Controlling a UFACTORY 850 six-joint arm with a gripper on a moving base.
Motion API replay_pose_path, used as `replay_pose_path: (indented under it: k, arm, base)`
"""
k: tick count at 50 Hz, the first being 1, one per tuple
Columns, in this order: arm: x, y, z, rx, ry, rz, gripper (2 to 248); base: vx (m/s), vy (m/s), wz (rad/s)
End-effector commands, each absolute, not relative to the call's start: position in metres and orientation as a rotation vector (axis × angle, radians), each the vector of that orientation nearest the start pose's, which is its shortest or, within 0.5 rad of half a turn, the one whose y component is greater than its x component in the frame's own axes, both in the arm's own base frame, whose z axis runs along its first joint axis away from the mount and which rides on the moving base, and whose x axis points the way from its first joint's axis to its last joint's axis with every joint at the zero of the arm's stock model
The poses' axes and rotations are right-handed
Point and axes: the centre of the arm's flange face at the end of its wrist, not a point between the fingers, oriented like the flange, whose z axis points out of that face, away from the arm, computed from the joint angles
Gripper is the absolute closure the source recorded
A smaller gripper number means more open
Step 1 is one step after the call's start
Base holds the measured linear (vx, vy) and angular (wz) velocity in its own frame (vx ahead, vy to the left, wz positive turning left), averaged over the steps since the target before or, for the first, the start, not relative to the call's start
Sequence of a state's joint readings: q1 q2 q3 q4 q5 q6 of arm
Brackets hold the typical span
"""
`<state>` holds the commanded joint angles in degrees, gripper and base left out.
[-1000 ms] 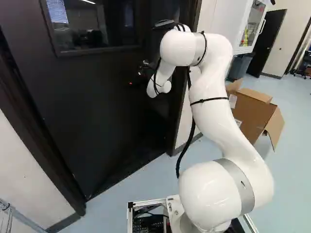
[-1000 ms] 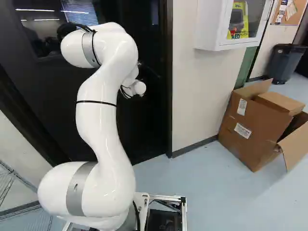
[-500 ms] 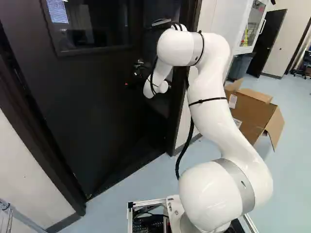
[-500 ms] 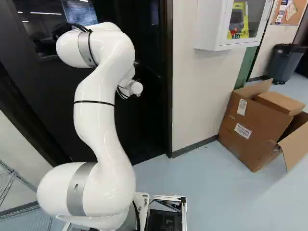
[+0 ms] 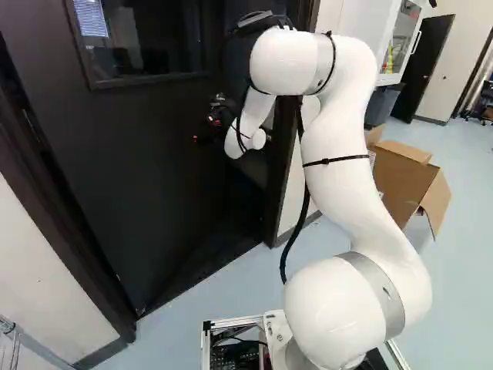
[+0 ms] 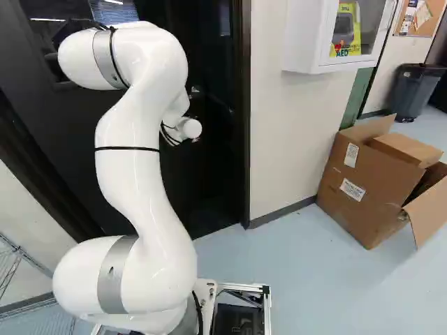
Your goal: Open the door and move inside
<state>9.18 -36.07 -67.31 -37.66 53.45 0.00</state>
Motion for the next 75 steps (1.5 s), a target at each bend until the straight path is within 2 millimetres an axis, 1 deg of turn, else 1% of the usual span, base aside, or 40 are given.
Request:
replay_pose_path:
  k: [35,59,67,75]
  arm:
    - [0.578,0.175,0.385,-1.949,-1.135,-1.769,3]
    - [0.540,0.198,0.388,-1.916,-1.174,-1.719,3]
    - [0.530,0.206,0.389,-1.902,-1.189,-1.704,3]
    - [0.527,0.215,0.389,-1.887,-1.201,-1.696,3]
  base:
    - [0.000,0.000,0.000]
    - [0.000,0.000,0.000]
    - [0.000,0.000,0.000]
    - [0.000,0.000,0.000]
